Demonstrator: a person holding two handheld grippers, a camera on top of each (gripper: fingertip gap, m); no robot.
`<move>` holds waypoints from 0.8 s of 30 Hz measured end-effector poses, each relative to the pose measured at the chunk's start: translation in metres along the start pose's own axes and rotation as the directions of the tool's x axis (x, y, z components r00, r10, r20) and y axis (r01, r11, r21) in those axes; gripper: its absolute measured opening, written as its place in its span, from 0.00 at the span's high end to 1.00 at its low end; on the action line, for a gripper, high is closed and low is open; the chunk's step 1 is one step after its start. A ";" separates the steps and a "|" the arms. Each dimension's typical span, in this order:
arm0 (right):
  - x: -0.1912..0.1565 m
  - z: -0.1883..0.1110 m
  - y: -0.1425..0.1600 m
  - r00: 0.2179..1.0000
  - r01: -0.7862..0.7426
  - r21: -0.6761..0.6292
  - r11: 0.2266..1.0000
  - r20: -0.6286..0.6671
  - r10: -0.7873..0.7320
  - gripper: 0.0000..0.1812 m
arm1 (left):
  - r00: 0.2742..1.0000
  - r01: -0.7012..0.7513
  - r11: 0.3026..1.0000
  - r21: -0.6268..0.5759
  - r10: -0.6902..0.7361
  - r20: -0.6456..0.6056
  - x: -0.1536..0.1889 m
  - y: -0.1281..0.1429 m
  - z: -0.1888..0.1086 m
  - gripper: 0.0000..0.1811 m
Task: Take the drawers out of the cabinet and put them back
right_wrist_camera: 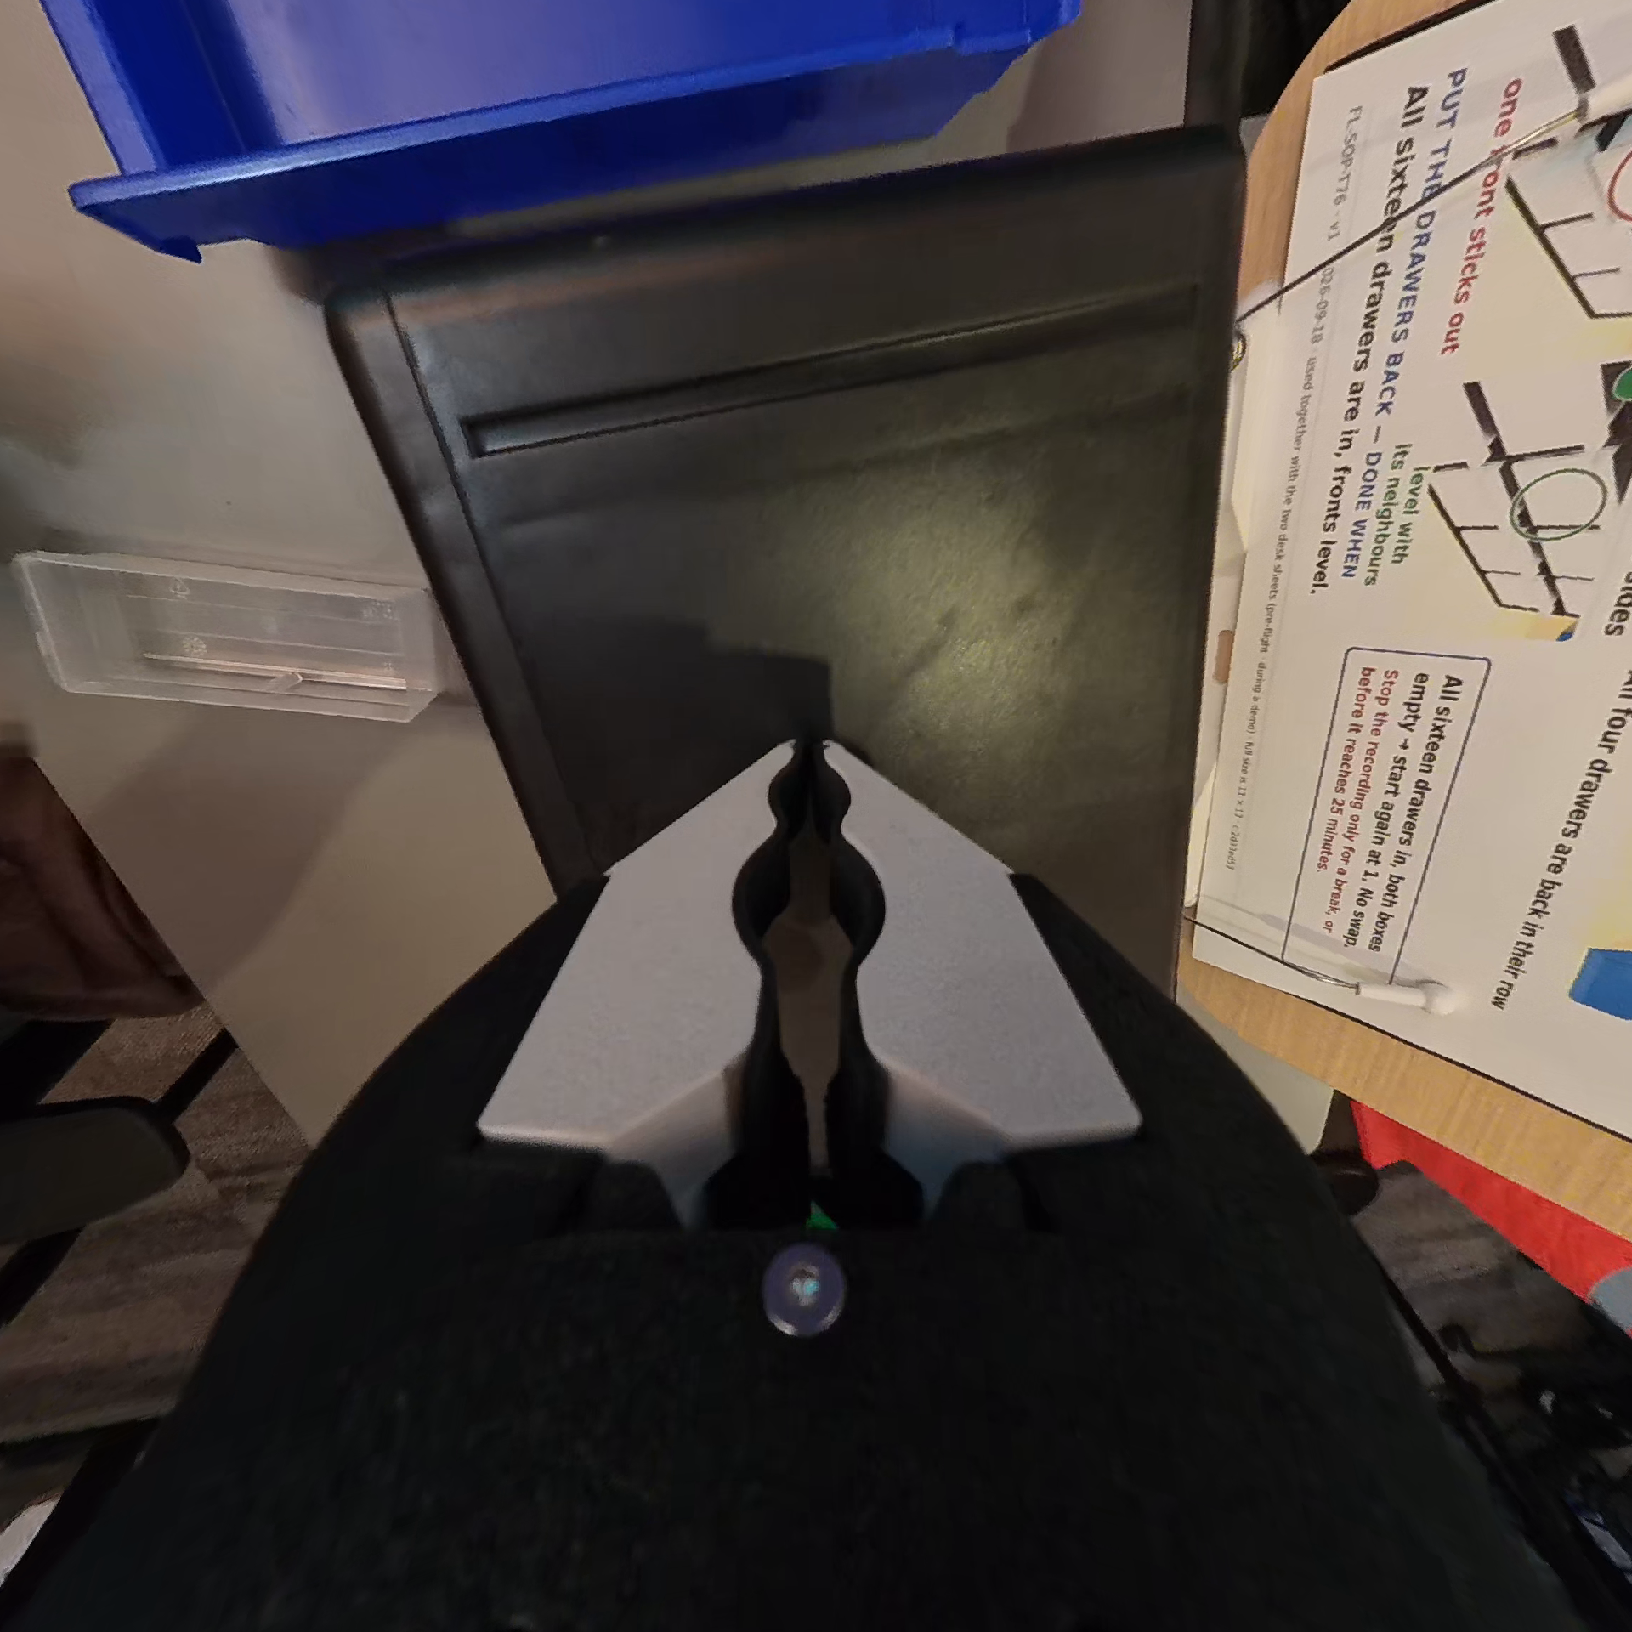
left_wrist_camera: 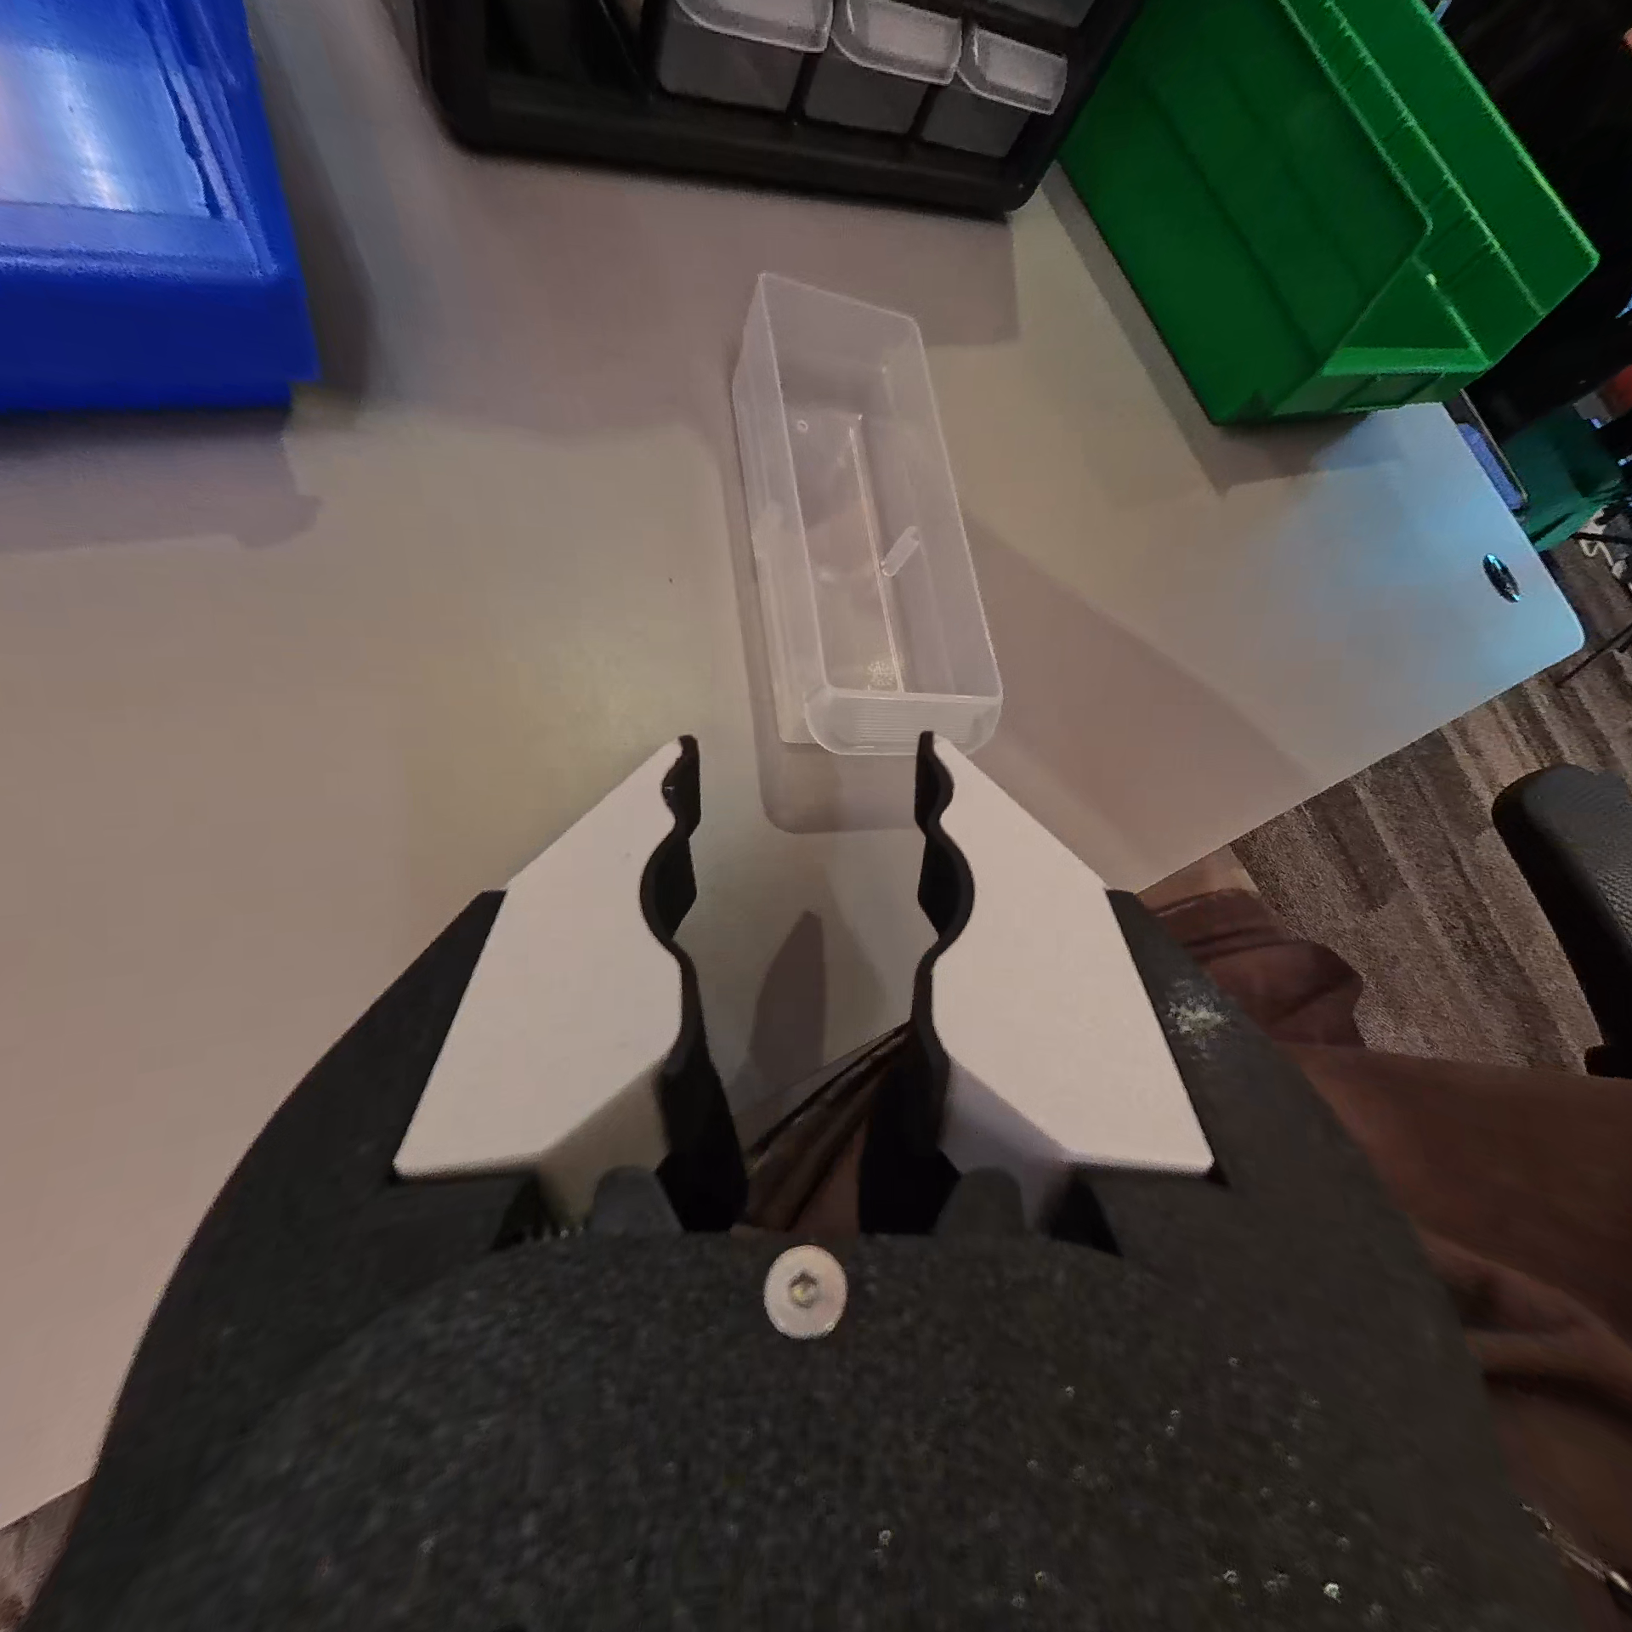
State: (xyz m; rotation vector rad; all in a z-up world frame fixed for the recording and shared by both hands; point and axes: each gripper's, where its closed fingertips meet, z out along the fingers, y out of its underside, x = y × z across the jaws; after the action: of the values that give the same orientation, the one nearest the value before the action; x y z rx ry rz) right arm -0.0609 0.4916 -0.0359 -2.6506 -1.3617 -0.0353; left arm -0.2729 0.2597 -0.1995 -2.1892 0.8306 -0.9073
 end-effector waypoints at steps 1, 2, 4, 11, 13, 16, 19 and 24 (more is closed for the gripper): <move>0.000 0.000 0.000 1.000 0.008 0.009 1.000 -0.009 -0.008 1.00 | 1.000 -0.003 1.000 0.003 0.003 -0.008 0.001 0.000 -0.001 0.74; 0.000 0.000 0.000 1.000 0.017 0.018 1.000 -0.019 -0.017 1.00 | 1.000 -0.007 1.000 0.002 0.007 -0.016 0.003 0.001 -0.001 0.74; 0.001 -0.001 0.000 0.998 0.038 0.041 0.998 -0.051 -0.035 1.00 | 0.999 -0.025 1.000 -0.006 0.025 -0.021 0.003 0.002 -0.003 0.74; 0.003 0.000 -0.004 0.994 -0.001 0.153 0.988 -0.106 0.018 1.00 | 0.998 -0.067 0.995 0.068 0.067 -0.002 0.001 -0.022 -0.005 0.74; 0.003 0.000 -0.004 0.993 -0.005 0.140 0.990 -0.115 0.021 1.00 | 0.985 -0.172 0.981 0.090 0.168 0.046 -0.003 -0.039 -0.004 0.74; 0.003 0.000 -0.004 0.989 0.000 0.127 0.992 -0.148 0.019 1.00 | 0.952 -0.302 0.949 0.089 0.295 0.080 -0.007 -0.058 -0.002 0.72; 0.003 0.000 -0.004 0.987 -0.019 0.138 0.990 -0.153 0.040 1.00 | 0.957 -0.287 0.958 -0.021 0.288 0.026 0.005 -0.048 0.012 0.62; 0.003 0.000 -0.004 0.986 -0.039 0.163 0.986 -0.152 0.064 1.00 | 0.968 -0.240 0.960 -0.147 0.248 0.034 0.034 -0.015 0.043 0.42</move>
State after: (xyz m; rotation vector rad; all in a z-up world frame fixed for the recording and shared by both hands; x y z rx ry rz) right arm -0.0623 0.4961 -0.0347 -2.4917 -1.1936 -0.1208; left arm -0.2163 0.2571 -0.2006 -2.1576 1.1413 -0.6852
